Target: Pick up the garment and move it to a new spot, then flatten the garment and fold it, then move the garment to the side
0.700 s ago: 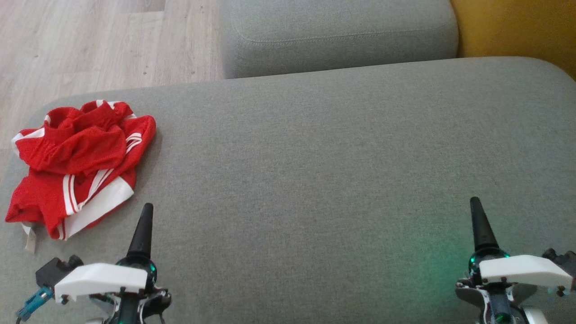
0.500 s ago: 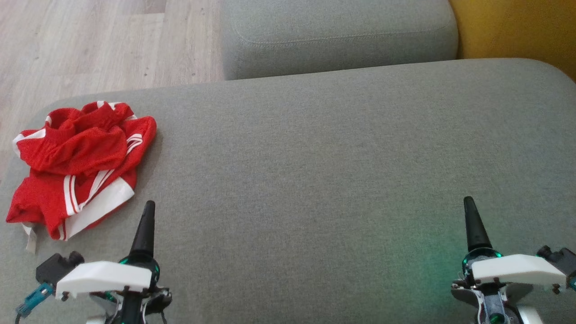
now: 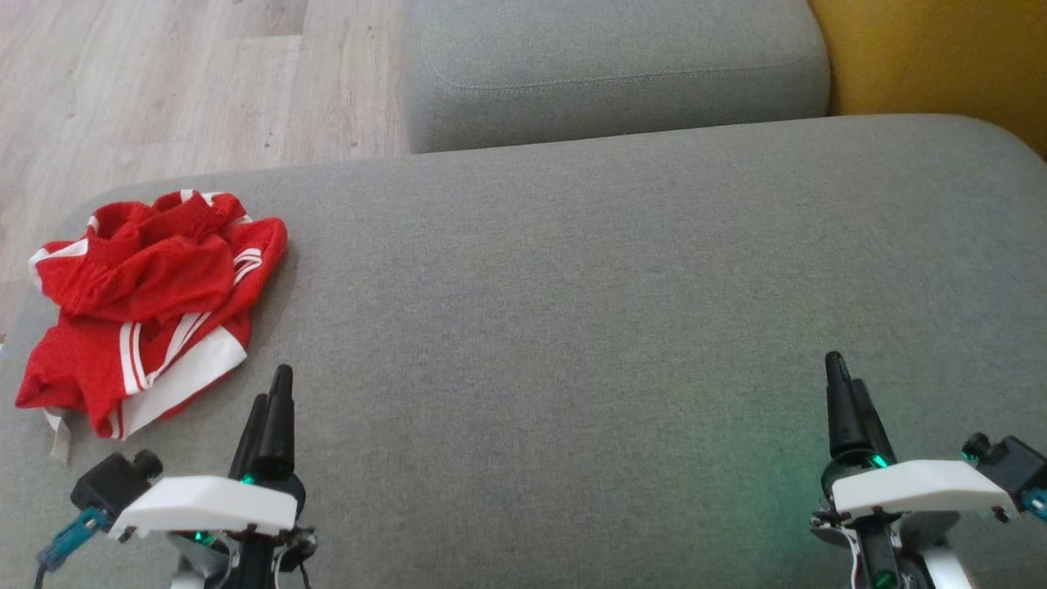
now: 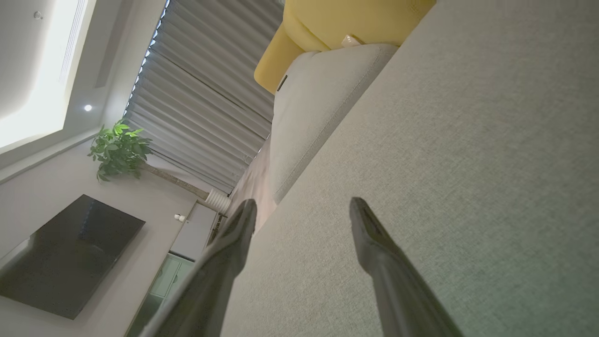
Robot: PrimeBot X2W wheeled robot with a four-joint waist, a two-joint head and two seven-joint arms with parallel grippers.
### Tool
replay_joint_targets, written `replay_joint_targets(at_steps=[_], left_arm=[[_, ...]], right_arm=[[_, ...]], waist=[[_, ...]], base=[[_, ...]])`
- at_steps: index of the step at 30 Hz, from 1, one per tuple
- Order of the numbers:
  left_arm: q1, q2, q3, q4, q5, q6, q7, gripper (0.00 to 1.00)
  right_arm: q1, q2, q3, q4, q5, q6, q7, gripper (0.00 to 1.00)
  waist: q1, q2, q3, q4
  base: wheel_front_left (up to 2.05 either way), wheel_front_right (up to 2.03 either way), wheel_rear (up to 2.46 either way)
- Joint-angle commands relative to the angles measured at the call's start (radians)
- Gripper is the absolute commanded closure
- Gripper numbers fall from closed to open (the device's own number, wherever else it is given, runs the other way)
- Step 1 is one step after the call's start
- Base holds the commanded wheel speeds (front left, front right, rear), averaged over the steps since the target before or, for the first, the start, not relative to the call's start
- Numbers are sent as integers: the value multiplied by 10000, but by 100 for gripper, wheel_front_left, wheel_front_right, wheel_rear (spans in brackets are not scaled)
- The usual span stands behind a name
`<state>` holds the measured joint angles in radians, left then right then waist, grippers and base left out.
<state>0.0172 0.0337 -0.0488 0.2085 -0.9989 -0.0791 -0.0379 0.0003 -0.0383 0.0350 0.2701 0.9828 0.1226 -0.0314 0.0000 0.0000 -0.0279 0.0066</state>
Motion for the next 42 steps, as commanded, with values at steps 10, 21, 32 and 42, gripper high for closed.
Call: replay_joint_targets(at_steps=[10, 21, 32, 42], left_arm=[[-219, 105, 123, -504, 1299, -8, -368, 0], [-125, 111, -23, -626, 2488, -36, -689, 0], [12, 123, -93, -903, 3987, -48, -1040, 0], [96, 133, -232, -1124, 5023, -132, -1303, 0]], right_arm=[[-296, -72, 212, -639, -1258, 39, -416, 0], [-213, -80, 548, -769, -2590, 47, -740, 0], [-88, -89, 758, -868, -4083, 54, -1095, 0], [-60, -96, 957, -995, -5175, 60, -1359, 0]], waist=[[0, 0, -49, 18], [0, 0, -100, 22], [0, 0, -172, 154], [0, 0, -239, 181]], base=[[0, 0, 0], [0, 0, 0], [0, 0, 0], [0, 0, 0]])
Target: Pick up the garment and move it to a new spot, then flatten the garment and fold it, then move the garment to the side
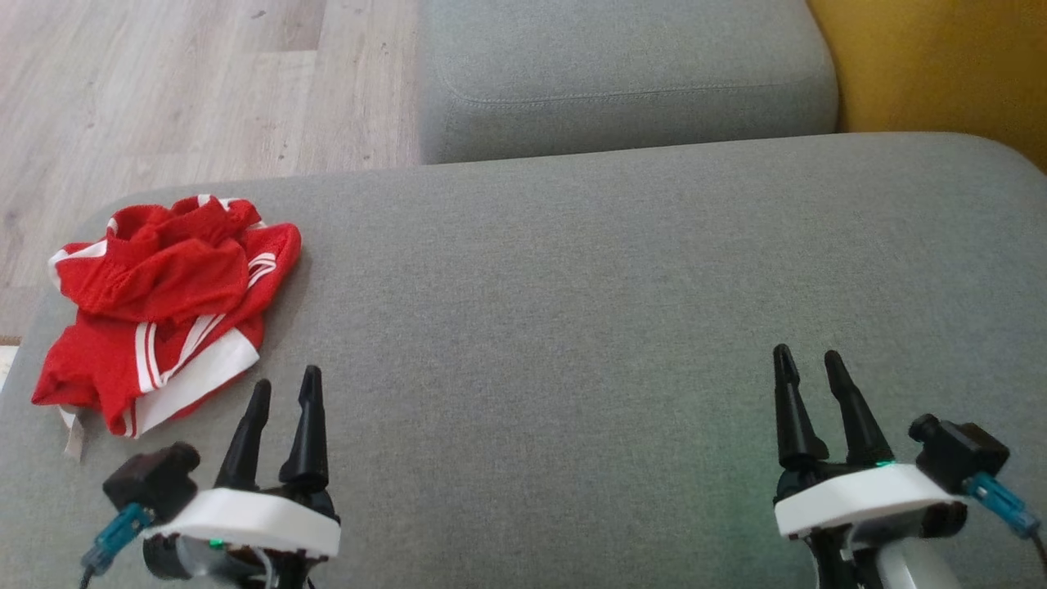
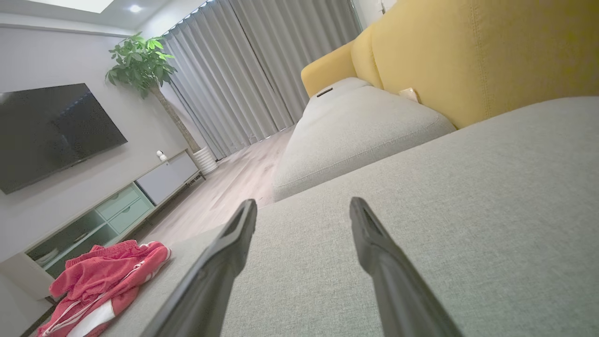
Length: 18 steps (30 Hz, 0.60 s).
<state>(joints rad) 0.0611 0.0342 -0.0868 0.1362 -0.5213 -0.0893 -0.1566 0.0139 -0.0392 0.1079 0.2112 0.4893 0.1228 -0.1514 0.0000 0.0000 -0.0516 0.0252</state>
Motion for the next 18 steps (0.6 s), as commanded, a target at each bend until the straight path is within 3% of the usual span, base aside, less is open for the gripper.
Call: replay_joint_targets(at_steps=[1, 18], left_arm=[[-335, 128, 120, -415, 389, -53, -145, 0], [-266, 146, -48, -600, 2377, -81, -642, 0]], right_arm=[[-197, -87, 244, -417, -366, 59, -189, 0], [-169, -100, 125, -500, -2430, 70, -690, 0]], waist=[[0, 0, -1, -11], [0, 0, 70, -97]], base=[[0, 0, 0], [0, 0, 0]])
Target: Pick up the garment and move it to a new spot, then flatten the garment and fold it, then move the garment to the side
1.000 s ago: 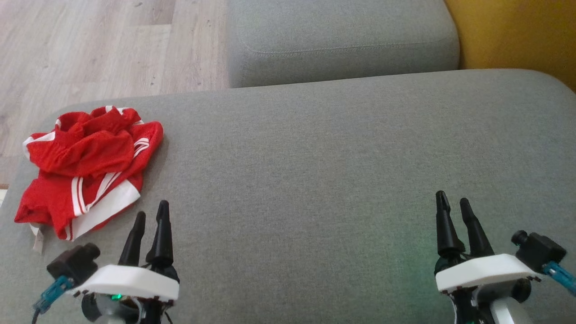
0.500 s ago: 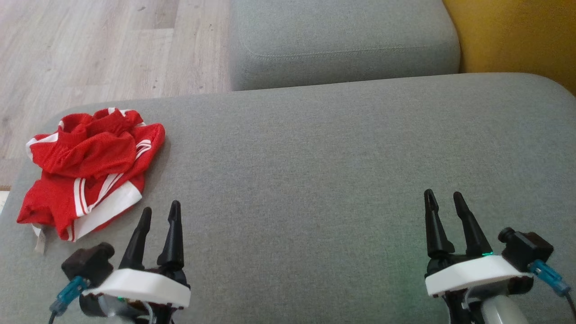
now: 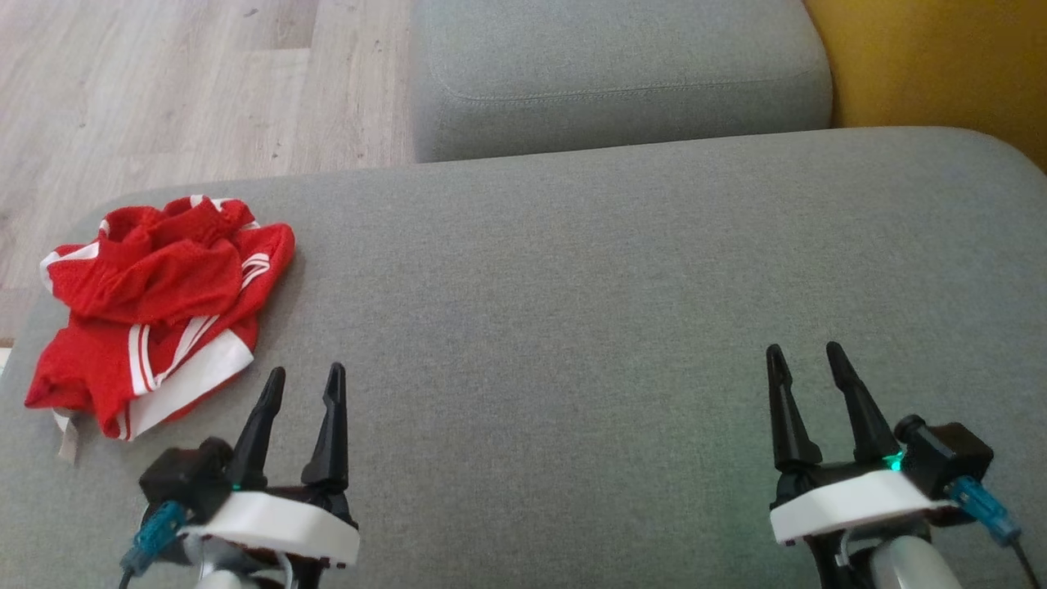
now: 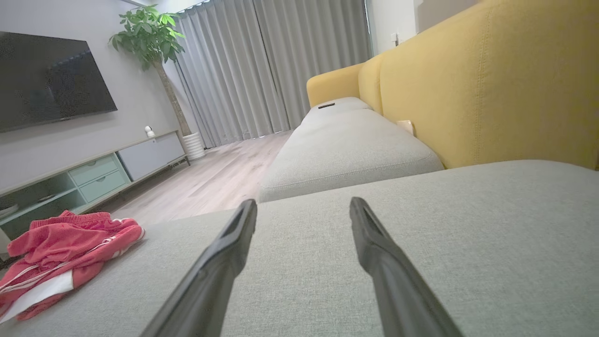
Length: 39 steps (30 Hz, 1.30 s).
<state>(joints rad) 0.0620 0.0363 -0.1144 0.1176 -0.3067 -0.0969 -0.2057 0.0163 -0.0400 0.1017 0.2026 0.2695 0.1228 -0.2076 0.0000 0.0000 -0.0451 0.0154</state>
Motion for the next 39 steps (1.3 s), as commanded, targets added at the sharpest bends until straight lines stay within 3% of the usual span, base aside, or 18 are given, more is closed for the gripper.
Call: replay_joint_targets(at_steps=[1, 14, 33, 39], left_arm=[[-276, 126, 219, -430, 341, 1, -181, 0], [-209, 139, 81, -529, 1813, 51, -560, 0], [-272, 139, 167, -399, 1840, 15, -561, 0], [-348, 139, 230, -340, 1883, 42, -561, 0]], right_arm=[[-193, -93, 175, -427, -319, 70, -158, 0], [-77, -103, 309, -529, -1828, 79, -541, 0], [-70, -103, 275, -405, -1837, 79, -542, 0], [-13, -103, 296, -418, -1764, 79, -542, 0]], waist=[[0, 0, 13, 2], [0, 0, -51, 47], [0, 0, 44, 187], [0, 0, 86, 520]], base=[[0, 0, 0], [0, 0, 0], [0, 0, 0], [0, 0, 0]])
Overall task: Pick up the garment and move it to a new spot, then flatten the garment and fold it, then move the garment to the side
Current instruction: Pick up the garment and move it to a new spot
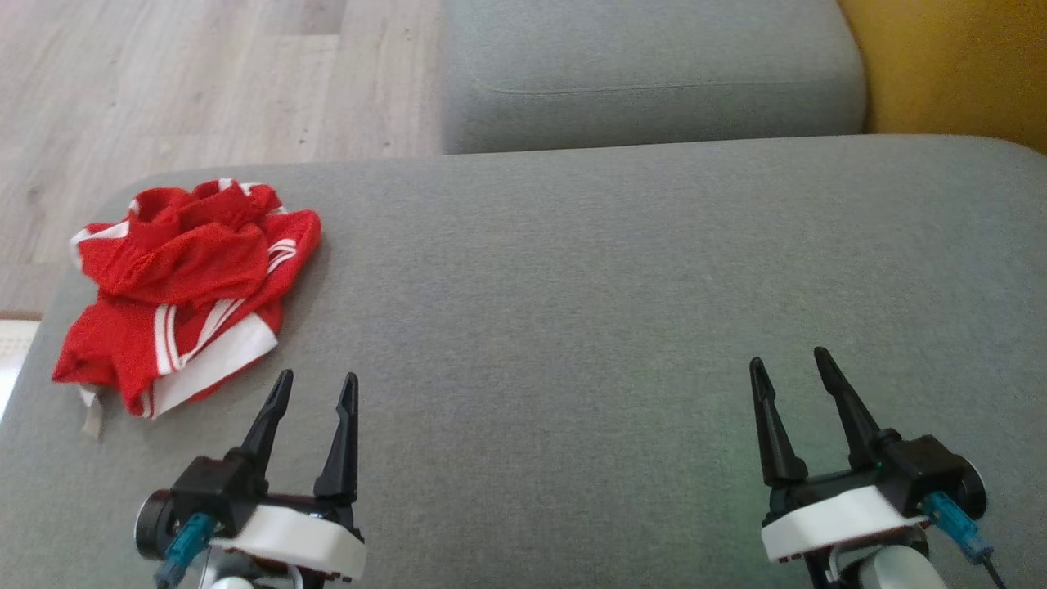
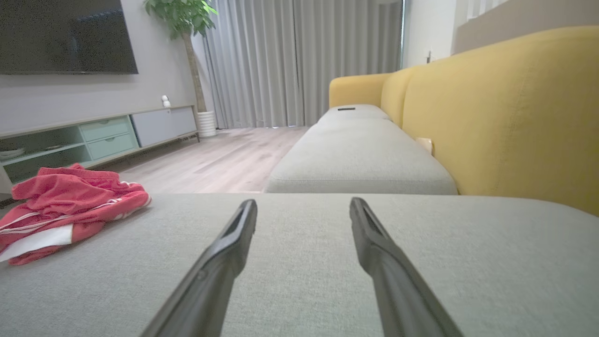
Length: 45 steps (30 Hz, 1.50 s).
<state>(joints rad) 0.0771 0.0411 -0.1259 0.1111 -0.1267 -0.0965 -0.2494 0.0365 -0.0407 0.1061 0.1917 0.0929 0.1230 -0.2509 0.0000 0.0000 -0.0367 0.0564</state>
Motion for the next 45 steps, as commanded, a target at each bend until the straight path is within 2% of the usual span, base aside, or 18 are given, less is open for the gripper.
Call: replay_joint_targets(at_steps=[1, 13, 27, 35, 39, 45], left_arm=[[-499, 91, 364, -268, 103, 55, -124, 0], [-512, 91, 756, -325, 205, 247, -124, 0], [-401, 91, 1165, -295, 347, 233, -124, 0], [-318, 138, 1254, -178, 683, 339, -124, 0], [-372, 233, 1309, -211, 908, 367, -124, 0], [-2074, 805, 1559, -686, 1021, 294, -124, 0]], right_arm=[[-197, -95, 266, -309, 9, 77, -109, 0], [-241, -95, 219, -358, 47, 77, -109, 0], [-238, -95, 103, -424, -91, 77, -109, 0], [-231, -95, 164, -402, -99, 77, -109, 0], [-291, -95, 225, -388, -149, 77, -109, 0], [-638, -95, 256, -363, -546, 77, -109, 0]], waist=[[0, 0, 4, 189], [0, 0, 177, 1798], [0, 0, 344, 3579], [0, 0, 444, 3967], [0, 0, 580, 3928], [0, 0, 1195, 3596]], base=[[0, 0, 0], [0, 0, 0], [0, 0, 0], [0, 0, 0], [0, 0, 0], [0, 0, 0]])
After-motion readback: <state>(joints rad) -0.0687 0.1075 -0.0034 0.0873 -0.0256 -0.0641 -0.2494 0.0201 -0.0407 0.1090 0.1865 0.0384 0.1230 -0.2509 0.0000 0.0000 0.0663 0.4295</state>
